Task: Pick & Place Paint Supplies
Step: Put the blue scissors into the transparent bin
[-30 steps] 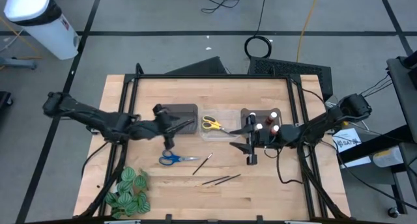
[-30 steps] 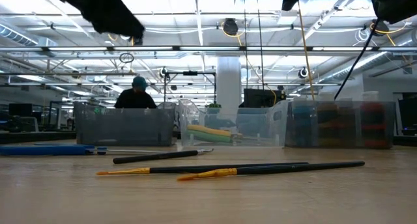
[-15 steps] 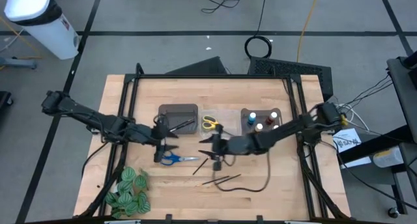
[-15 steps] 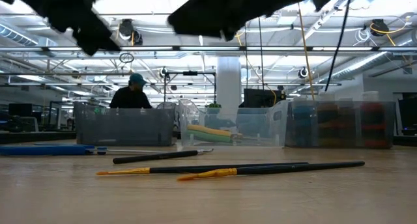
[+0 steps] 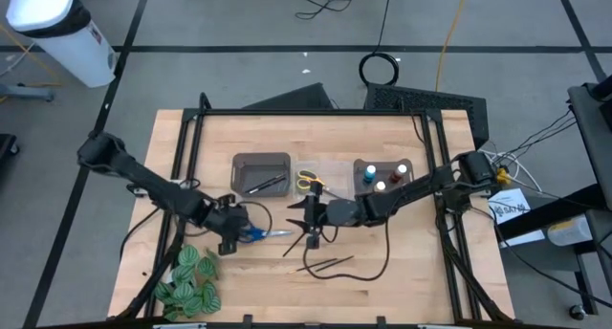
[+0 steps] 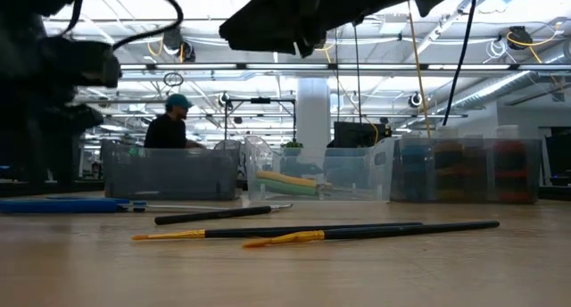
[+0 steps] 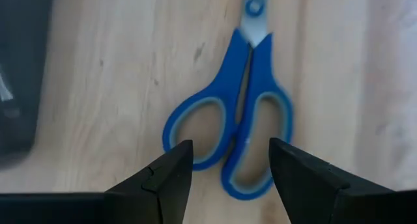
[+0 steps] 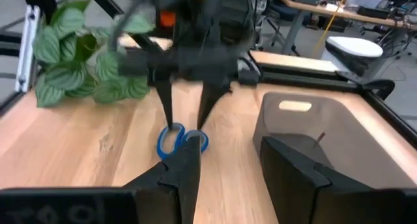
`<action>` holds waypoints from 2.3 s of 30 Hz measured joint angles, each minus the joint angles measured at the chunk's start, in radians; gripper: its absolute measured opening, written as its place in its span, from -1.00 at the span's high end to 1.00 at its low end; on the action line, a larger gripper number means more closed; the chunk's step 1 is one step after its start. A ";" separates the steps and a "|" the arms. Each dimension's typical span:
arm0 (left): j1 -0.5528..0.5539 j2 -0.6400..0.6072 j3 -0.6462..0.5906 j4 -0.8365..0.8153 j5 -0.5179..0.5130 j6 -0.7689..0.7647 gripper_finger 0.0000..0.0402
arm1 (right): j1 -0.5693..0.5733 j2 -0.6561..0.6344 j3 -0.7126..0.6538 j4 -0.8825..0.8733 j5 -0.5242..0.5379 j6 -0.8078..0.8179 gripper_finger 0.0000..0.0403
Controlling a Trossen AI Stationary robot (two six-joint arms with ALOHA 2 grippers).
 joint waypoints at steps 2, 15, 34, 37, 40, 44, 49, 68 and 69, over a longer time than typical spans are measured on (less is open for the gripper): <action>-0.002 0.050 0.000 0.007 -0.004 0.027 -0.06 | 0.000 0.000 0.000 -0.001 0.000 0.000 0.27; 0.003 0.184 0.006 0.055 -0.048 0.029 -0.04 | 0.001 0.002 -0.001 -0.013 -0.001 0.000 0.29; -0.032 0.231 0.008 0.059 -0.133 -0.040 0.58 | 0.001 0.002 -0.001 -0.014 -0.001 0.000 0.28; -0.061 0.203 0.017 0.053 -0.158 -0.031 0.58 | 0.001 0.002 -0.001 -0.013 -0.001 -0.002 0.28; -0.086 0.154 0.024 0.050 -0.180 -0.031 0.63 | 0.001 0.002 -0.001 -0.012 -0.001 -0.007 0.28; -0.121 0.082 0.031 0.056 -0.214 -0.022 0.99 | 0.001 0.002 -0.002 -0.011 0.000 -0.010 0.28; -0.157 0.024 0.031 0.065 -0.283 -0.016 0.99 | 0.001 -0.022 -0.002 -0.017 0.001 -0.014 0.29; -0.159 0.087 0.034 0.120 -0.268 -0.089 0.62 | 0.059 0.177 0.065 -0.012 -0.298 0.185 0.34; -0.158 0.092 0.034 0.122 -0.268 -0.087 0.63 | 0.059 0.205 0.096 -0.048 -0.312 0.184 0.37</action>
